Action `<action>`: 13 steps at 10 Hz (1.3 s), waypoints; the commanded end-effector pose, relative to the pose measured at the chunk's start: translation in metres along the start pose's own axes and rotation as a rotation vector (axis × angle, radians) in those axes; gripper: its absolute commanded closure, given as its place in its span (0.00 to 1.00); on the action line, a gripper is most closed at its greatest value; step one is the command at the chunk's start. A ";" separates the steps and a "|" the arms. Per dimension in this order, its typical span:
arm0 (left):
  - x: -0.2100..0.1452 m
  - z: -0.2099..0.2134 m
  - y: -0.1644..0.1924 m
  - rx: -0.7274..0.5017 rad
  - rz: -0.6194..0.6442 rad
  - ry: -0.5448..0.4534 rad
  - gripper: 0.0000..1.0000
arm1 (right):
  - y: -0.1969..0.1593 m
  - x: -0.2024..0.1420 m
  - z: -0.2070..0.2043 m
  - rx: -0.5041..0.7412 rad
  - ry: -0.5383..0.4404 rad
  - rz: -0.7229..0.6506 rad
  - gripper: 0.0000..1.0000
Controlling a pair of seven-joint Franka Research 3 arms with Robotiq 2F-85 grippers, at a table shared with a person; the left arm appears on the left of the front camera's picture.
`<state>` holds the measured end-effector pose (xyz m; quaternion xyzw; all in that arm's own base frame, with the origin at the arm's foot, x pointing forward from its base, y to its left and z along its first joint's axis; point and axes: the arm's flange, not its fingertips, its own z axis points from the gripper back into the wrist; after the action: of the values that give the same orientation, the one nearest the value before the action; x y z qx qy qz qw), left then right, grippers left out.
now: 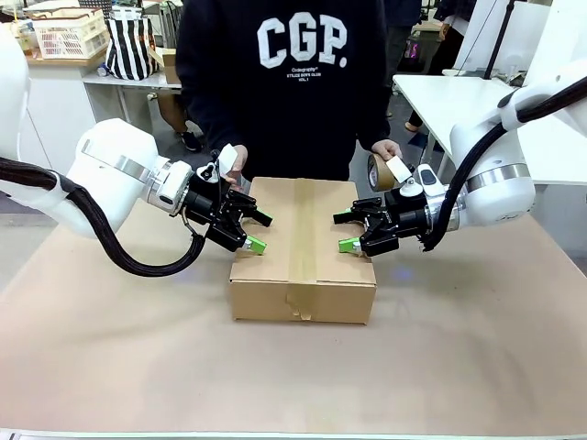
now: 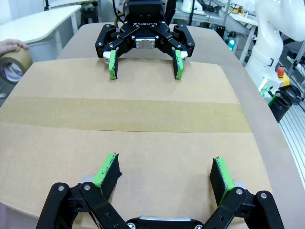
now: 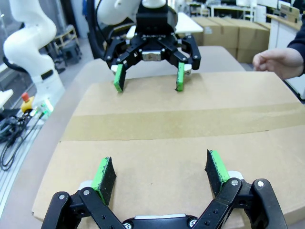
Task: Pack the gift set into the box.
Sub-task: Press and hold the closed box until the human finishes sealing it.
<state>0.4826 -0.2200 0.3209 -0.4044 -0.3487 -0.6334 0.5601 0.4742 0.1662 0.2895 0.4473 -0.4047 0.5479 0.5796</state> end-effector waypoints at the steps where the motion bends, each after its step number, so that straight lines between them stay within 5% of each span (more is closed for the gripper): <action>1: -0.004 -0.003 -0.002 -0.004 -0.004 0.005 0.00 | 0.001 -0.002 0.000 0.000 0.003 0.006 0.00; 3: 0.000 0.000 0.000 0.000 0.000 0.000 0.00 | 0.000 0.000 0.000 0.000 0.000 0.000 0.00; 5: 0.027 0.026 -0.009 -0.108 0.222 -0.136 0.00 | 0.022 0.039 0.025 0.100 -0.016 -0.203 0.00; 9: 0.093 0.113 -0.086 -0.074 0.526 -0.246 0.00 | 0.091 0.088 0.126 -0.019 0.101 -0.684 0.00; 11: 0.078 0.156 -0.136 -0.091 0.661 -0.303 0.00 | 0.126 0.078 0.191 -0.045 -0.006 -0.773 0.00; 13: 0.043 0.210 -0.183 -0.036 0.755 -0.488 0.00 | 0.153 0.077 0.249 -0.033 -0.241 -0.760 0.00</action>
<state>0.3429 -0.0573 0.4520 -0.6307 -0.2679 -0.3255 0.6515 0.3397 -0.0329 0.4336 0.5791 -0.2502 0.2573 0.7321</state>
